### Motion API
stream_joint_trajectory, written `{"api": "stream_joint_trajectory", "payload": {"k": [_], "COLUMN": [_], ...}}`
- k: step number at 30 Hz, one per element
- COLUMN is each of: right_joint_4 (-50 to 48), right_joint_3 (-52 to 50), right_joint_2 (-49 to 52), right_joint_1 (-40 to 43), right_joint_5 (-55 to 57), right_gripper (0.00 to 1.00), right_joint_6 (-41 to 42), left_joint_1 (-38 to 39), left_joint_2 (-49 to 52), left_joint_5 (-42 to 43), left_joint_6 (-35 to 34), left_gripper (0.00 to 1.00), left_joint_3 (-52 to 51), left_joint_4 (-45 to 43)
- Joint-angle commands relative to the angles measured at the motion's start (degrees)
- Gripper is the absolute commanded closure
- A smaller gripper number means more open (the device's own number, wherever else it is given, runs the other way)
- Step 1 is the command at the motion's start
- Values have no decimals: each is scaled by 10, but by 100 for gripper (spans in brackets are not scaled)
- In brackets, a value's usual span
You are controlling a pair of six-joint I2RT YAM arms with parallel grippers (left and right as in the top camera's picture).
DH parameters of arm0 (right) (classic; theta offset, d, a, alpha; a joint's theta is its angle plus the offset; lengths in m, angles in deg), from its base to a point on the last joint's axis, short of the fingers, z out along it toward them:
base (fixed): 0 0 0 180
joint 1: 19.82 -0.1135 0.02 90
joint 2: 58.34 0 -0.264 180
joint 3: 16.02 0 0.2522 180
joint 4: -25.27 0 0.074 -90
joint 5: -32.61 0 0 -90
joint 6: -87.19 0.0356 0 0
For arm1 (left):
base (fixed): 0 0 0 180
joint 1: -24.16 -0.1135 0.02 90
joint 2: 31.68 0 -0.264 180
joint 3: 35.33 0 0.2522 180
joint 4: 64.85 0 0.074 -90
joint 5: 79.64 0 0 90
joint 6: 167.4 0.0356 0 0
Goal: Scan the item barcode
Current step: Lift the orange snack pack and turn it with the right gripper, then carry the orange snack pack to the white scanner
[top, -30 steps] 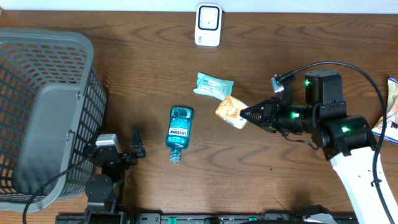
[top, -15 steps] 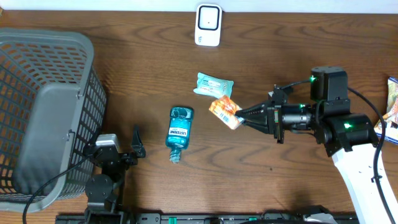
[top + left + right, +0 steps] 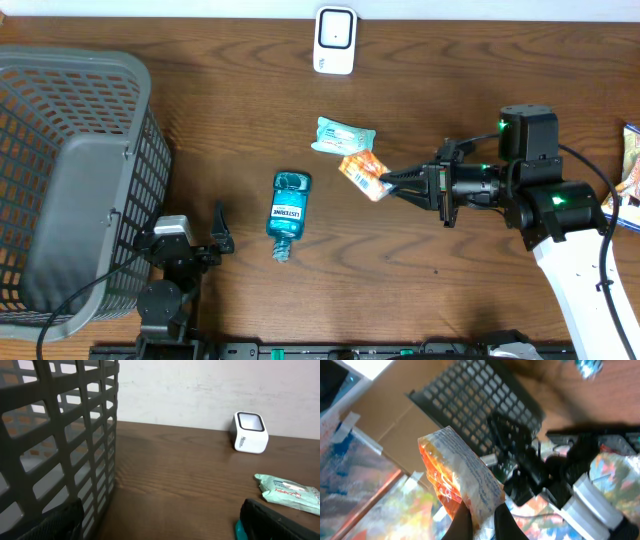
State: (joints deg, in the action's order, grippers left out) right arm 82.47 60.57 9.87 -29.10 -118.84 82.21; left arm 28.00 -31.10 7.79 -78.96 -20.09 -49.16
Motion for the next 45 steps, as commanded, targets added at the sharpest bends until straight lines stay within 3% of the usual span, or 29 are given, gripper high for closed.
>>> {"api": "stream_joint_trajectory", "payload": {"k": [1, 8, 12, 20, 24, 27, 30, 38, 45], "right_joint_4": [-5, -49, -121, -464, -653, -758, -771, -666, -655], "right_joint_3": [0, 0, 0, 0, 0, 16, 72, 349, 393], "right_joint_2": [4, 14, 57, 268, 363, 436, 497, 670, 698], "right_joint_1": [2, 2, 2, -42, -64, -89, -108, -130, -132], "right_joint_5": [165, 404, 452, 453, 482, 579, 622, 682, 763], "right_gripper": [99, 98, 99, 99, 99, 99, 99, 99, 99], "right_joint_6": [-86, -272, -358, -537, -555, -578, -626, -708, -710], "left_joint_1": [-3, -3, -3, -3, -3, -3, -3, -3, -3], "left_joint_2": [-3, -3, -3, -3, -3, -3, -3, -3, -3], "left_joint_5": [-14, -14, -14, -14, -13, -13, -14, -14, -14], "left_joint_6": [-5, -5, -5, -5, -5, -5, -5, -5, -5], "left_gripper": [0, 0, 0, 0, 0, 0, 0, 0, 0], "left_joint_3": [-12, -12, -12, -12, -12, -12, -12, -12, -12], "left_joint_4": [19, 19, 19, 19, 19, 19, 19, 19, 19]}}
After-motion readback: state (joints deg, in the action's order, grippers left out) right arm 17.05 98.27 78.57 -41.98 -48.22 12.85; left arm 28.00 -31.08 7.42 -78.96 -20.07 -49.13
